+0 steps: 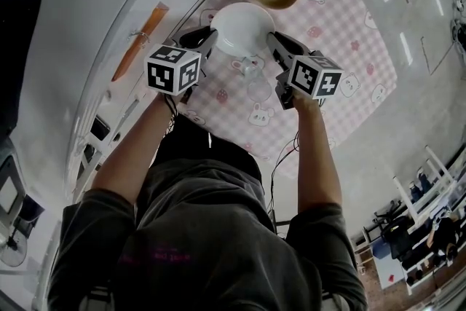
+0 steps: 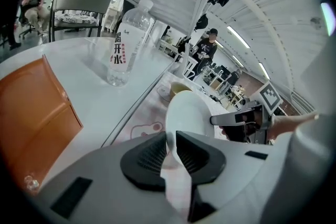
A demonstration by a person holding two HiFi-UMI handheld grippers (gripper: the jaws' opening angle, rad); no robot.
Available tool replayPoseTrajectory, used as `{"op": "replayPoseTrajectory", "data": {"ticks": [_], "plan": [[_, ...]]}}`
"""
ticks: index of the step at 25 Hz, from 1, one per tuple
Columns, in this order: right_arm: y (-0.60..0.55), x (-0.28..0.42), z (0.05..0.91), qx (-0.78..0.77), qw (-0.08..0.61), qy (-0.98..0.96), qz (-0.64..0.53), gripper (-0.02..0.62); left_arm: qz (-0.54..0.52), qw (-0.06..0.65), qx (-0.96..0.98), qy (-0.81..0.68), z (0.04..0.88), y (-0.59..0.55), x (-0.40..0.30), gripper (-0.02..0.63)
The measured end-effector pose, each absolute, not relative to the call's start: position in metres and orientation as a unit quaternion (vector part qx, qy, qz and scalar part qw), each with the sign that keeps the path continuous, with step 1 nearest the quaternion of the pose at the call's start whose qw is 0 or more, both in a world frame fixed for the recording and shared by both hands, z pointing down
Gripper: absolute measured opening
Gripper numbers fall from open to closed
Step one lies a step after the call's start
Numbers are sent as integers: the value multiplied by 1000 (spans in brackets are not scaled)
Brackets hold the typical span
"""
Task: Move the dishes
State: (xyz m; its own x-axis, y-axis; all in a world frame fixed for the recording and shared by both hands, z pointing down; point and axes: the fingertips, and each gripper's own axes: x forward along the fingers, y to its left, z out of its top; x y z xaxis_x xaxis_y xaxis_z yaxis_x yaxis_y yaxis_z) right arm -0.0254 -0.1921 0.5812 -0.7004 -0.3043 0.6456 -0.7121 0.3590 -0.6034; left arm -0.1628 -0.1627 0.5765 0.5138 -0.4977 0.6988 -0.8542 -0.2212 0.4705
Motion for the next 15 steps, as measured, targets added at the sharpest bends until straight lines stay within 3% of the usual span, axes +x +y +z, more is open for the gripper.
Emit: {"op": "replayPoseTrajectory", "data": {"ticks": [15], "plan": [[-205,-14,520,335,187,-821,424,44,186,362,792,-456,512,-179,-154,57]]}}
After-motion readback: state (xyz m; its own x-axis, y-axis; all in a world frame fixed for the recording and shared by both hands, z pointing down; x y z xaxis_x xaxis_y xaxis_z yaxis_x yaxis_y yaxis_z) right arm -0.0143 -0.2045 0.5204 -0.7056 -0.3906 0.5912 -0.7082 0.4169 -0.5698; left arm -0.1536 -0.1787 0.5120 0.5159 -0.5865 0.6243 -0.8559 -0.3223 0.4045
